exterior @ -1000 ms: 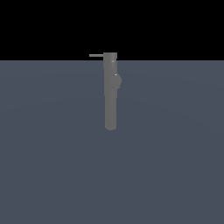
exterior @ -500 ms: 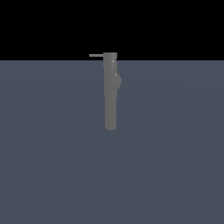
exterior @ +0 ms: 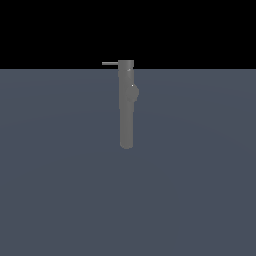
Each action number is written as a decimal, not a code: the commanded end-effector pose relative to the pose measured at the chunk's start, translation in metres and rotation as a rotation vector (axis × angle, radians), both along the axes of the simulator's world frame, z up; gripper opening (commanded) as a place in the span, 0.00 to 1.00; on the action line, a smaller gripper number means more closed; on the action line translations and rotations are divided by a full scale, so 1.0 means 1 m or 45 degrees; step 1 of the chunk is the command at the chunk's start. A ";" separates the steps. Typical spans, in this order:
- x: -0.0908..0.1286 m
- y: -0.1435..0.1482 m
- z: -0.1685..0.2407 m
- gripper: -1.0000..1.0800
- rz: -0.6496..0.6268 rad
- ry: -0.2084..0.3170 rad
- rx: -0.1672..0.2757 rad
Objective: Turn on the faucet by rotating a designated handle.
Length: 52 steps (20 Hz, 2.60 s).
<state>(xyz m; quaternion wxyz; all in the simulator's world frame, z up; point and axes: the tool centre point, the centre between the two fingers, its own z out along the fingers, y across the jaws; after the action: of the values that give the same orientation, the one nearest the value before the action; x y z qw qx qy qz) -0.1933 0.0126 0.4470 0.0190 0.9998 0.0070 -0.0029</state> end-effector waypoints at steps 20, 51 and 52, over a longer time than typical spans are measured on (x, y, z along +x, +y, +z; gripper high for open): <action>0.164 0.026 -0.098 0.00 0.036 -0.004 0.033; 0.246 0.046 -0.147 0.00 0.057 -0.006 0.049; 0.243 0.047 -0.147 0.00 0.057 -0.006 0.049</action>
<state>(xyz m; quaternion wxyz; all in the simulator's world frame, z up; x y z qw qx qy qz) 0.0537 0.0584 0.3003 0.0000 0.9996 0.0291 -0.0001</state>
